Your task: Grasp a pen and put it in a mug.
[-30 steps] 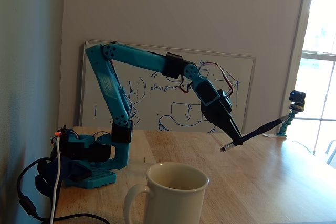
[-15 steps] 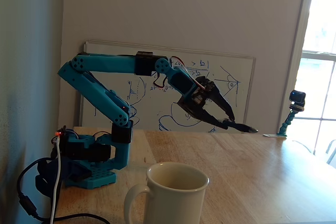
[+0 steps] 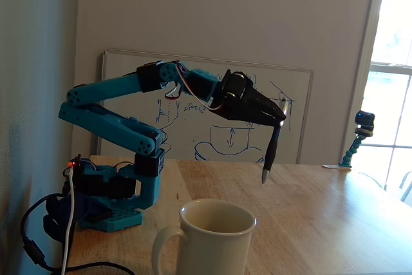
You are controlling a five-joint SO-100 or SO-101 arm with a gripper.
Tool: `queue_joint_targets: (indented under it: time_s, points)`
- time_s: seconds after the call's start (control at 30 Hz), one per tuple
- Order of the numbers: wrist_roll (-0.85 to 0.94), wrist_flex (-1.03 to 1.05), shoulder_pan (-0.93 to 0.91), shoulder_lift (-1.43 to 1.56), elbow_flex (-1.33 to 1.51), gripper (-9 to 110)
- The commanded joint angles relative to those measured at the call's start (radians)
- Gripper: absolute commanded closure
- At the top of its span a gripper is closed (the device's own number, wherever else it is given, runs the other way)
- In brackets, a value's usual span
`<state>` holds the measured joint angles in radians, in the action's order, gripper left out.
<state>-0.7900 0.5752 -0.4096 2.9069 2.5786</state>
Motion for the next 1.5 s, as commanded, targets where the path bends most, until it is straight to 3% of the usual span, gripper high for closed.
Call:
queue_joint_targets:
  time_s: [0.0,0.57,1.0,1.47]
  points:
    - [-0.153,-0.025,-0.100,0.071,-0.018,100]
    - [-0.175,-0.025,-0.687,0.261,-0.018,99]
    - [-0.178,-0.025,-0.641,0.252,0.055,100]
    - [-0.176,-0.025,-0.574,0.011,0.060,99]
